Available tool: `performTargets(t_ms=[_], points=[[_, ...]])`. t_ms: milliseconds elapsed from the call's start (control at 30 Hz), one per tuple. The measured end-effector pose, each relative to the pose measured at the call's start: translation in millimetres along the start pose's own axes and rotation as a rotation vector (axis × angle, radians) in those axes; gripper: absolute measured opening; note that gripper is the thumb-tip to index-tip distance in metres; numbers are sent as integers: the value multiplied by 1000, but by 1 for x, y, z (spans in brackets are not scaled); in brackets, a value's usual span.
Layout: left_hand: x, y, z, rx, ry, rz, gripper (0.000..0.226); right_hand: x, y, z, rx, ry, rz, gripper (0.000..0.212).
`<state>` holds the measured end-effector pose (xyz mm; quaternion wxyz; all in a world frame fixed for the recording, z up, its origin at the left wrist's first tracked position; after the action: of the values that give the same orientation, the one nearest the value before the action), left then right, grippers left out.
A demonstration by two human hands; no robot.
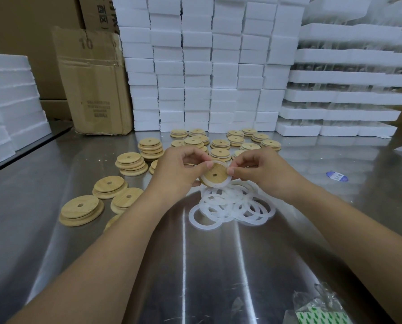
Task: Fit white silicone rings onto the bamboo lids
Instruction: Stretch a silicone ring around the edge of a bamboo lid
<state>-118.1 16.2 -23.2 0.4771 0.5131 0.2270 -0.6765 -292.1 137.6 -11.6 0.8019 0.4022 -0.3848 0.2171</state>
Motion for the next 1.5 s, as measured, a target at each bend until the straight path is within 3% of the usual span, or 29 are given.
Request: performTargets(t_ms=[533, 800, 967, 1133, 1300, 1500], points=[[2, -2, -2, -76, 39, 16, 13, -12, -3, 2, 11, 34, -156, 9], [-7, -6, -5, -46, -42, 31, 9, 2, -9, -2, -50, 148, -142, 41], [-8, -9, -8, -30, -70, 17, 5, 7, -12, -3, -30, 175, -95, 23], [-2, -5, -6, -42, 10, 40, 7, 4, -9, -2, -41, 82, -12, 23], [5, -2, -5, -19, 196, -117, 8, 2, -9, -2, 10, 63, 25, 23], [7, -1, -4, 0, 188, -55, 6, 0, -9, 0, 26, 36, 52, 25]])
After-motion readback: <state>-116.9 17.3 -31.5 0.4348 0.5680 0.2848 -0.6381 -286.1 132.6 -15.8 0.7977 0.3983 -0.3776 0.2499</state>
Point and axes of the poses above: each hand's wrist, its own z-axis towards the middle knuckle, its own y-axis out of the back of the hand, x = y × z, the point moved 4 cm from there along z, towards the middle knuckle, and after that the axes turned 9 degrees about -x, right-handed, at the moved point
